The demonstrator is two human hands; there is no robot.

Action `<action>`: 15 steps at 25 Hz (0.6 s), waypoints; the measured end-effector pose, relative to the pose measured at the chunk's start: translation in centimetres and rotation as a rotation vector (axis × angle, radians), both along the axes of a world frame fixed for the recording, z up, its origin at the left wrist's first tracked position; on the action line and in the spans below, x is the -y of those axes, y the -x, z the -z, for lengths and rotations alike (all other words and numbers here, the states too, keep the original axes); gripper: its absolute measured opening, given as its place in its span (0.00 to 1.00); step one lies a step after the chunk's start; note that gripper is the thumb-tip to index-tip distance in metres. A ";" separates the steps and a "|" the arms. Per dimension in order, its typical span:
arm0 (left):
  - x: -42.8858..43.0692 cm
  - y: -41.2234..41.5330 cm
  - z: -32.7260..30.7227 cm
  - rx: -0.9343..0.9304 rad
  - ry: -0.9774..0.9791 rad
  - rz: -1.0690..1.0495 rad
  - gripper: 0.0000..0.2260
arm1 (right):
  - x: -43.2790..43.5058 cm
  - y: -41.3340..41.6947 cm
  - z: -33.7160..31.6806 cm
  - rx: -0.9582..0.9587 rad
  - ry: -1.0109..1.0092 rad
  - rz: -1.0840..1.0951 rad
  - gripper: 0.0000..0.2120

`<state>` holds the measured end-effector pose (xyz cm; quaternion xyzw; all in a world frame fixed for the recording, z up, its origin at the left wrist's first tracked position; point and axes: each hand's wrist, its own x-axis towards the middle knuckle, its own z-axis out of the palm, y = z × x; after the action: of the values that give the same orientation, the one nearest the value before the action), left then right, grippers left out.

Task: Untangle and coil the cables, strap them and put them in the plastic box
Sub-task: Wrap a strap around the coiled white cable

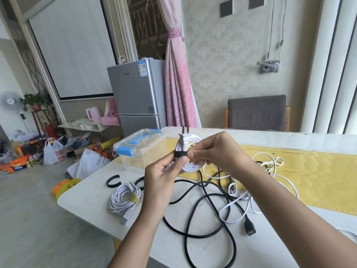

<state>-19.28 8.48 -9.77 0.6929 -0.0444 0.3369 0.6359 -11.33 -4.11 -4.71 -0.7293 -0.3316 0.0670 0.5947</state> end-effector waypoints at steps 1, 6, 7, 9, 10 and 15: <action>0.1 0.0 0.0 -0.008 -0.004 -0.004 0.08 | 0.0 -0.1 0.1 0.037 0.023 0.018 0.04; -0.2 0.0 -0.5 0.005 -0.063 -0.031 0.08 | -0.2 0.1 0.3 0.230 0.062 0.121 0.06; -0.2 0.0 -0.6 0.019 -0.075 -0.034 0.08 | -0.2 0.3 0.3 0.259 0.044 0.157 0.07; -0.3 0.0 -0.7 0.047 -0.098 -0.053 0.07 | -0.2 0.6 0.2 0.320 -0.009 0.239 0.09; -0.3 -0.2 -0.7 0.057 -0.109 -0.067 0.07 | -0.2 0.7 0.2 0.351 -0.030 0.280 0.10; -0.7 -0.8 -0.7 0.083 -0.195 -0.124 0.08 | -0.5 0.9 0.2 0.298 -0.067 0.280 0.08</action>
<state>-18.53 9.17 -9.02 0.7383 -0.0602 0.3981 0.5411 -12.27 -3.59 -4.86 -0.7499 -0.3131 -0.1361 0.5667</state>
